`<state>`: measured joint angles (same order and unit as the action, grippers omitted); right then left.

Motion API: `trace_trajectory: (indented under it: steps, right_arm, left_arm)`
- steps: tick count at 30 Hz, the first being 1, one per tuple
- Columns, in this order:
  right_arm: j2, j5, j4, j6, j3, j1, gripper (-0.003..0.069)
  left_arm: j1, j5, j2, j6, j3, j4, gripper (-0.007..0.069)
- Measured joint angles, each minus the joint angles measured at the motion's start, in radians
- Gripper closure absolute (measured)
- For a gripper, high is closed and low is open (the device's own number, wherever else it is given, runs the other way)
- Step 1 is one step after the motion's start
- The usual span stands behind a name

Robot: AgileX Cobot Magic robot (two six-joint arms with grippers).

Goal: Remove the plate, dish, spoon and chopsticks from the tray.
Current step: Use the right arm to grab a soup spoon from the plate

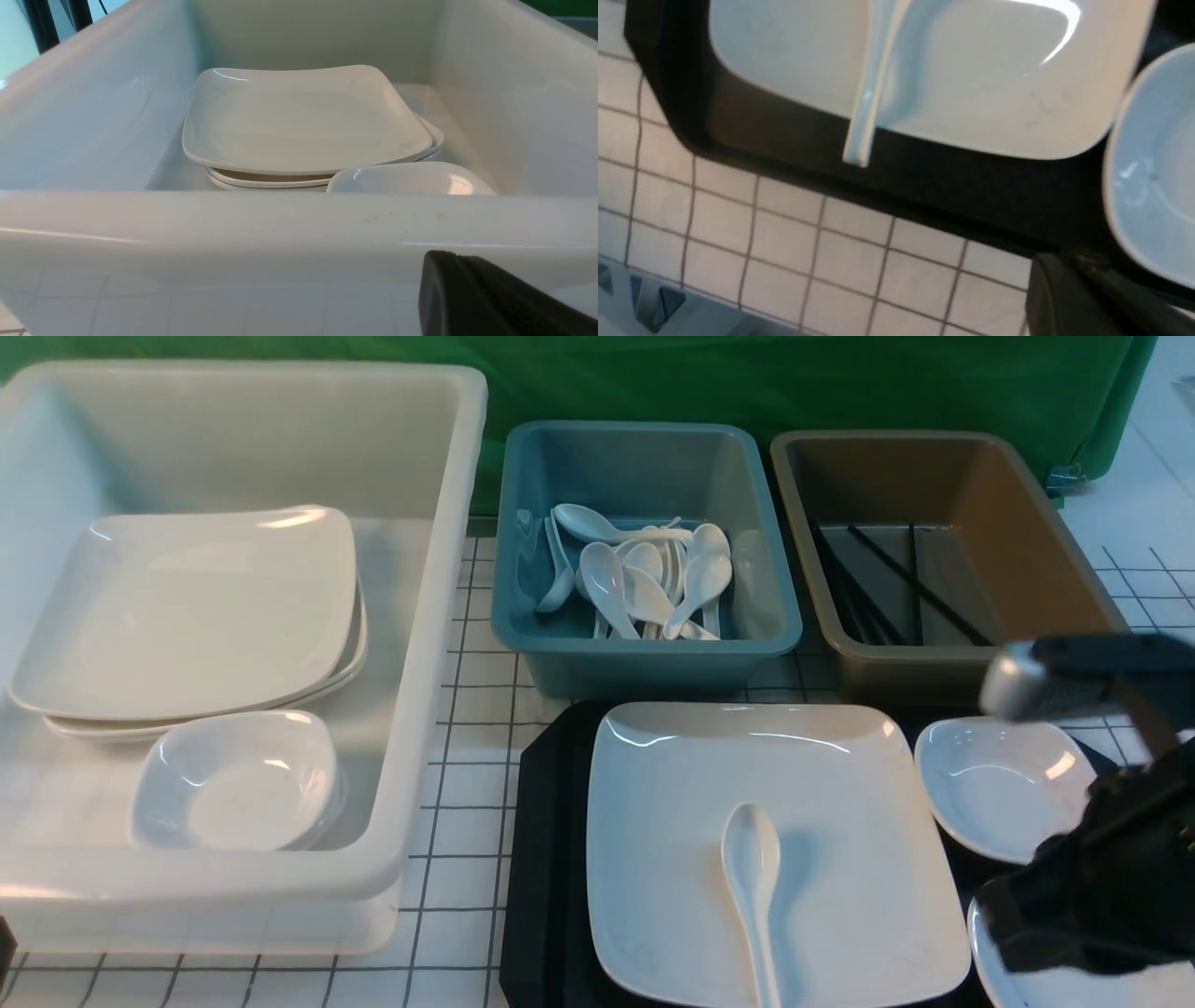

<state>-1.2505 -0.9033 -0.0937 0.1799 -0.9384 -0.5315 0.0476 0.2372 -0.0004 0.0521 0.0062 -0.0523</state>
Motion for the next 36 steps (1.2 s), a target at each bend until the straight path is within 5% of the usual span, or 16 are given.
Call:
trace_trajectory:
  steps: [1,7,11,32,36]
  right_arm:
    - [0.0,0.005,-0.003,0.0,0.0,-0.008,0.0575]
    - [-0.141,0.156,-0.026,0.032,-0.012,-0.206,0.0281]
    - [-0.258,0.237,-0.025,0.078,-0.046,-0.221,0.0225]
    - [-0.541,0.386,-0.01,0.131,-0.096,-0.208,0.0215]
    - [-0.541,0.386,-0.017,0.131,-0.097,-0.208,0.0288]
  left_arm:
    - [0.0,0.0,0.0,0.0,0.0,0.0,0.0603]
    - [0.0,0.0,0.0,0.0,0.0,0.0,0.0603]
    - [0.0,0.0,0.0,0.0,0.0,0.0,0.0603]
    - [0.0,0.0,0.0,0.0,0.0,0.0,0.0603]
    - [0.0,0.0,0.0,0.0,0.0,0.0,0.0603]
